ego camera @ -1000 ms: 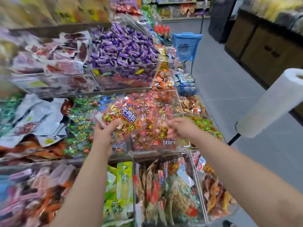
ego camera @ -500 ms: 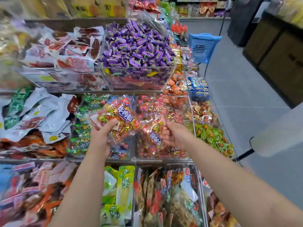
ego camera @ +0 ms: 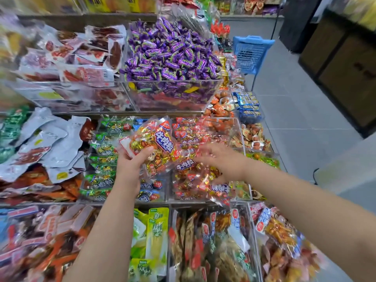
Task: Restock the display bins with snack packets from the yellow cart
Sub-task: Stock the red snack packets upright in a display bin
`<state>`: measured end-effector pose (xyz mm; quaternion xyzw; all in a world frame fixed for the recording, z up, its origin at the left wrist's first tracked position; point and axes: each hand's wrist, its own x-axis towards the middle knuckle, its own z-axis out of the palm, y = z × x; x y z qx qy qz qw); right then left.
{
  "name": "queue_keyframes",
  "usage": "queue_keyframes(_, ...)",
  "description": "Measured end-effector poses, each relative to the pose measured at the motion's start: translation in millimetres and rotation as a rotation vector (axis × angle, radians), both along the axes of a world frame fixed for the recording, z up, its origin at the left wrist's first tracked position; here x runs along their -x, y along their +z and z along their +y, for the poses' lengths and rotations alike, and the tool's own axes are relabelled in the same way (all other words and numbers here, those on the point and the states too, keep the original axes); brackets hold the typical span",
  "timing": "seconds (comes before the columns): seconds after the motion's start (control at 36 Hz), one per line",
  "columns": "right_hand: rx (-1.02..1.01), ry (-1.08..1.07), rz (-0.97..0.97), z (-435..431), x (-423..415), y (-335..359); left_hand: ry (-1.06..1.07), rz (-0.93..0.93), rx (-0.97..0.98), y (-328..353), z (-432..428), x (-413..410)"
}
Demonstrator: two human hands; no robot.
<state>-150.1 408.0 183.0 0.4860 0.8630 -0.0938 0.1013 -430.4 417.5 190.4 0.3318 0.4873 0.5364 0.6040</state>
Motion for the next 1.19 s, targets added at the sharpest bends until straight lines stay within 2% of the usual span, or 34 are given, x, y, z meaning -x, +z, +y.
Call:
queue_keyframes(0.03,0.007,0.121,-0.065,3,-1,2,0.001,0.003,0.001,0,0,0)
queue_keyframes(0.08,0.073,0.184,-0.145,7,-1,5,0.003,0.016,0.006,-1,1,0)
queue_keyframes(0.17,0.152,0.112,-0.178,5,2,3,0.001,0.011,0.017,-1,2,-1)
queue_keyframes(0.25,0.225,-0.068,-0.097,2,-2,-2,0.000,0.011,0.011,-2,1,-2)
queue_keyframes(0.33,0.319,-0.153,-0.190,-3,-17,-9,-0.001,0.016,0.004,-4,1,-4)
queue_keyframes(0.42,0.181,-0.108,-0.257,-17,-28,-25,-0.011,0.023,0.001,-3,1,-7)
queue_keyframes(0.47,0.055,-0.155,-0.182,-26,-29,-34,-0.031,0.015,0.002,-2,1,-9)
queue_keyframes(0.53,0.033,-0.293,0.035,-30,-28,-33,-0.039,0.012,0.004,-3,1,-11)
queue_keyframes(0.58,0.116,-0.389,0.278,-31,-26,-27,-0.038,0.016,0.006,-5,1,-12)
queue_keyframes(0.61,0.193,-0.380,0.331,-32,-24,-23,-0.039,0.019,0.008,-5,2,-12)
queue_keyframes(0.69,0.458,-0.296,0.238,-36,-19,-21,-0.054,0.024,0.019,-4,2,-14)
queue_keyframes(0.75,0.506,-0.306,0.188,-39,-20,-24,-0.052,0.024,0.024,-3,3,-14)
queue_keyframes(0.83,0.523,-0.346,0.162,-38,-21,-23,-0.052,0.025,0.009,-3,2,-14)
queue_keyframes(0.89,0.524,-0.330,0.068,-38,-20,-20,-0.051,0.026,0.005,-2,1,-15)
queue_keyframes(0.97,0.456,-0.290,-0.087,-37,-18,-18,-0.049,0.028,-0.009,-2,-1,-17)
queue_keyframes(1.06,0.374,-0.278,-0.120,-33,-18,-15,-0.038,0.032,-0.004,-1,-3,-20)
queue_keyframes(1.11,0.366,-0.344,-0.043,-30,-21,-12,-0.038,0.039,0.009,1,-4,-22)
queue_keyframes(1.19,0.348,-0.591,0.268,-29,-27,-13,-0.044,0.035,0.016,2,-7,-25)
